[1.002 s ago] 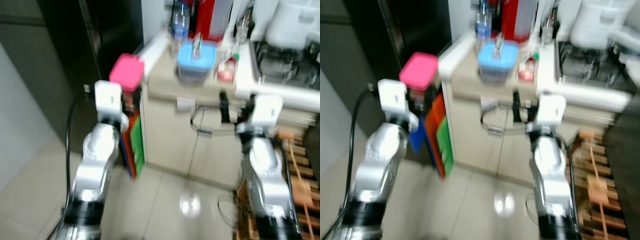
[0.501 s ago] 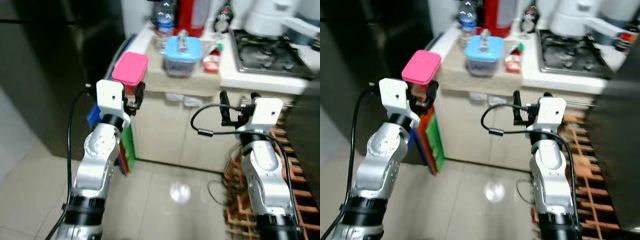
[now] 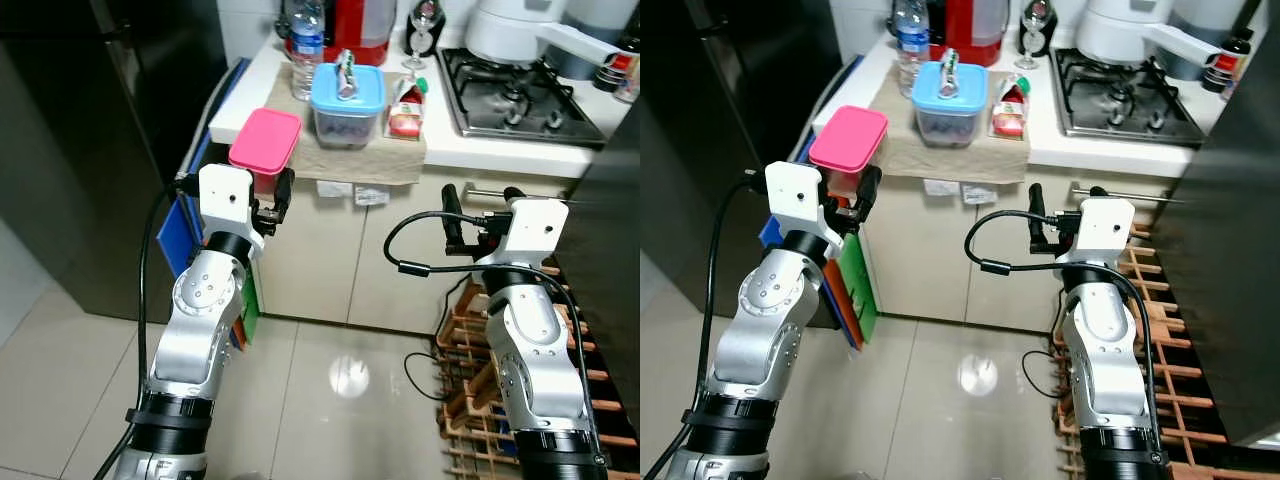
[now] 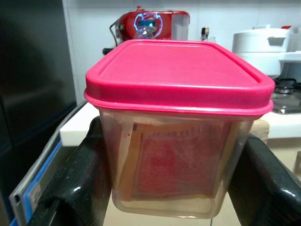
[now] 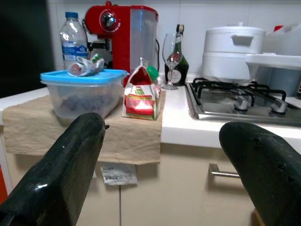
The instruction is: Restocking fridge
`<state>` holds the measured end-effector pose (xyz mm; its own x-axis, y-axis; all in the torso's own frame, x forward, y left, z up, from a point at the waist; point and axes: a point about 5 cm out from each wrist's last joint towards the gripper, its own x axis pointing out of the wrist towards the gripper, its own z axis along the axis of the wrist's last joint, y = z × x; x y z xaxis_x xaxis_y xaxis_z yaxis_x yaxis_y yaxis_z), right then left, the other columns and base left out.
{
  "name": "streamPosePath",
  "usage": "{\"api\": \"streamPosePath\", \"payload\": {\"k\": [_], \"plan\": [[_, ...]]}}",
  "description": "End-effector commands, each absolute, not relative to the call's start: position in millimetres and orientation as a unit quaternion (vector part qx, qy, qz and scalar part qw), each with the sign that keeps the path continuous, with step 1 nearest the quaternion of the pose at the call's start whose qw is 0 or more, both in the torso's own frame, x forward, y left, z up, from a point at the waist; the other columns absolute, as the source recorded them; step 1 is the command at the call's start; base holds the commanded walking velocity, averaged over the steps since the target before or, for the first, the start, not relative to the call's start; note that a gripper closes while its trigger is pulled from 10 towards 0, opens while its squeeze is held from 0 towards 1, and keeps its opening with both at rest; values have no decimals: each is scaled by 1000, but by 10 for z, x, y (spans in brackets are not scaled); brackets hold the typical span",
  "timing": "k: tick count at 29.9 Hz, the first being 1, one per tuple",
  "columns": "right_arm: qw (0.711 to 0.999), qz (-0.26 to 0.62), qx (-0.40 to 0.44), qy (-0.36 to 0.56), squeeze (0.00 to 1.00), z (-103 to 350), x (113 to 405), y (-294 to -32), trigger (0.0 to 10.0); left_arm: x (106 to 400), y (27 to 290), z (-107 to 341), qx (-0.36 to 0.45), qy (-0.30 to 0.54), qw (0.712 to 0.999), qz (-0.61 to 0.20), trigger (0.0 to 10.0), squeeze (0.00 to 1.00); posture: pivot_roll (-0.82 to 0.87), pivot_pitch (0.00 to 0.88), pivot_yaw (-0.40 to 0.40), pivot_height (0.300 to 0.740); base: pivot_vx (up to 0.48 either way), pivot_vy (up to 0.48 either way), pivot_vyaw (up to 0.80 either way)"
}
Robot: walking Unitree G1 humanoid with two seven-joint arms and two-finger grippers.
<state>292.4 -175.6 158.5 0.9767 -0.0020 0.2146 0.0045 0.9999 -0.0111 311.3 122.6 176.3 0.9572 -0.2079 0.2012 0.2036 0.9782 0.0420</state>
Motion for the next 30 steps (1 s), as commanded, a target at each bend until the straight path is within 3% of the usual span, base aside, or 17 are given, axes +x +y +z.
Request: {"api": "streamPosePath", "payload": {"k": [1, 10, 19, 30], "plan": [[994, -2, -9, -113, 0, 1607, 2943, -1765, 10000, 3124, 1215, 1754, 12, -99, 989, -106, 10000, 0, -47, 0, 14, 740, -281, 0, 0], [994, -2, -10, -113, 0, 1603, 2945, -1769, 10000, 3129, 1201, 1757, 14, -101, 989, -111, 10000, 0, -47, 0, 14, 740, -284, 0, 0], [995, 0, -11, -104, 0, 1562, 2953, -1761, 10000, 3131, 1202, 1761, 16, -107, 988, -112, 10000, 0, -45, 0, 15, 740, 0, 0, -601], [994, -1, -13, -107, 0, 1567, 2945, -1768, 10000, 3077, 1196, 1740, -4, -109, 987, -121, 10000, 0, -46, 0, 15, 740, 0, -99, 0]]}}
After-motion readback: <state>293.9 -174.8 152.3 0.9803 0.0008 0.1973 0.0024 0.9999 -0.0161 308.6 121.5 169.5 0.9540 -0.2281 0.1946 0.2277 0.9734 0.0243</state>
